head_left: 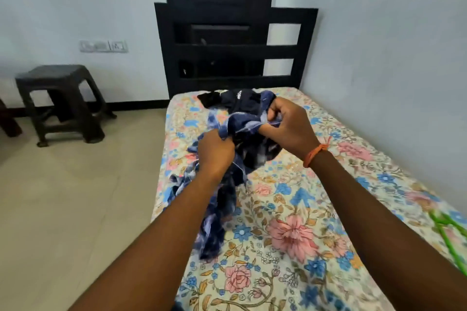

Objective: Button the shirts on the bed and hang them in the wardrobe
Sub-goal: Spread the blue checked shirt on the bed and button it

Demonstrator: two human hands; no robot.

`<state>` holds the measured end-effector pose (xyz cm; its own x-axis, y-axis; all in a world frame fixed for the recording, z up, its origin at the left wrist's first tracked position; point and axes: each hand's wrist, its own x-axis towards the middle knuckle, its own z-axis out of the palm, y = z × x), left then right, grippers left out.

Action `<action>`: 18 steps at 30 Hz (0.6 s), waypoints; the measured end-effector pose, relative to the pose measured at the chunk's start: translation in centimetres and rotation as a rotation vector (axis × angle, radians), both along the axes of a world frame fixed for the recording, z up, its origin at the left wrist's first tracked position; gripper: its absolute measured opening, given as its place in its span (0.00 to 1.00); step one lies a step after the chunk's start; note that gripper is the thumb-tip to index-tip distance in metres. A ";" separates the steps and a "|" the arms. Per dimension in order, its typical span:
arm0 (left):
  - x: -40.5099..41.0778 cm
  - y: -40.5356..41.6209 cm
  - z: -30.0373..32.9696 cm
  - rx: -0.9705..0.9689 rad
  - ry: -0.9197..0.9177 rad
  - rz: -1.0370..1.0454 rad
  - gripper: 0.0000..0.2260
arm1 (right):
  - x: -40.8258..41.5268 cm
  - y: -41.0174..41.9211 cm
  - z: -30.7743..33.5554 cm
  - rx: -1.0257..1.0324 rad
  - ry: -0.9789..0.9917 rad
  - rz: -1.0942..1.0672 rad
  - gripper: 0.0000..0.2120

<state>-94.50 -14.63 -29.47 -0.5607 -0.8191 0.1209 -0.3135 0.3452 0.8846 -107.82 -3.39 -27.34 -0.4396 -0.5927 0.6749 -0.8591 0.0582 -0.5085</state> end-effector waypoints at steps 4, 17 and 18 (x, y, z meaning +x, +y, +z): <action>1.3 0.5 3.4 -0.235 -0.142 0.179 0.14 | -2.0 3.0 2.6 0.207 -0.020 -0.011 0.36; 4.5 0.4 9.2 -0.847 0.038 0.061 0.11 | 2.0 4.8 7.5 0.430 0.139 0.031 0.40; 4.2 0.9 9.6 -0.872 0.062 0.032 0.12 | 3.0 4.0 7.1 0.357 0.149 0.076 0.33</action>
